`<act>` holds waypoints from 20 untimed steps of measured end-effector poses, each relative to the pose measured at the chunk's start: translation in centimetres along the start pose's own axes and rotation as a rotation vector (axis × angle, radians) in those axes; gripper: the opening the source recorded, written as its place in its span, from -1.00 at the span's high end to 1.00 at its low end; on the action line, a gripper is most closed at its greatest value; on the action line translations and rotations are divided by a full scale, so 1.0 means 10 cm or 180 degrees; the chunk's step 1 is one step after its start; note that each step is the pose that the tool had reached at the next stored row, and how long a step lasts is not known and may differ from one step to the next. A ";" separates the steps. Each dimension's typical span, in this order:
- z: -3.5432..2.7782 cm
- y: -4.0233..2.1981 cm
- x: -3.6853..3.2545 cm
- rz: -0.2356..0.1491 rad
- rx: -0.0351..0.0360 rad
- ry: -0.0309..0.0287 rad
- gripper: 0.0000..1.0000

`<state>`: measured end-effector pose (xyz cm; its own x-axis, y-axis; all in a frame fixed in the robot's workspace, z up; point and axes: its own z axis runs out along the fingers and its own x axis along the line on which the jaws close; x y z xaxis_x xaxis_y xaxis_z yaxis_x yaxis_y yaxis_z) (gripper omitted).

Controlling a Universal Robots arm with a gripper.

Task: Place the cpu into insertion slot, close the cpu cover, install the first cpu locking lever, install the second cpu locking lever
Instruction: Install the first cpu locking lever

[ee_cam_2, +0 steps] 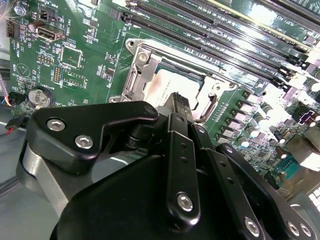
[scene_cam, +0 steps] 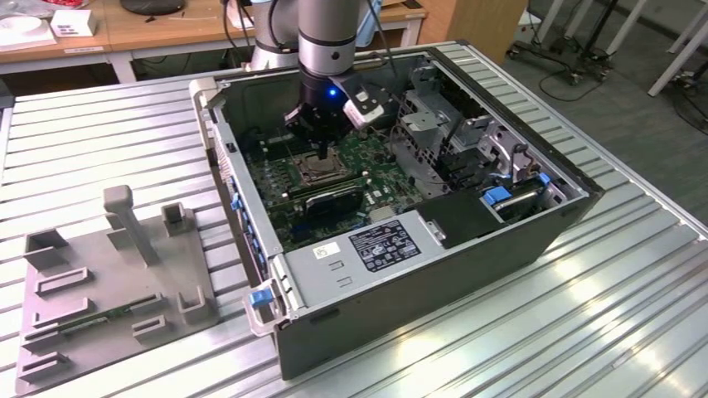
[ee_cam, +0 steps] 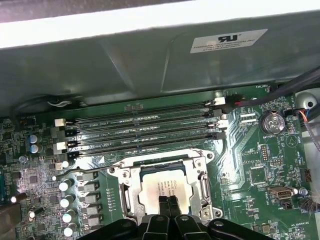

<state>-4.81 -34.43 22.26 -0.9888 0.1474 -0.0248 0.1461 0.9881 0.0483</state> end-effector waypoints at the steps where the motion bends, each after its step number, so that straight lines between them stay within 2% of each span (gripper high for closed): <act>1: 0.000 0.000 0.000 0.0000 0.0000 0.0000 0.79; 6: -0.016 0.001 -0.001 0.0000 0.0000 0.0000 0.79; 20: -0.200 0.010 -0.005 0.0000 0.0000 0.0000 0.79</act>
<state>-4.81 -34.43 24.26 -0.9888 0.1475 -0.0248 0.1461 0.9881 0.0484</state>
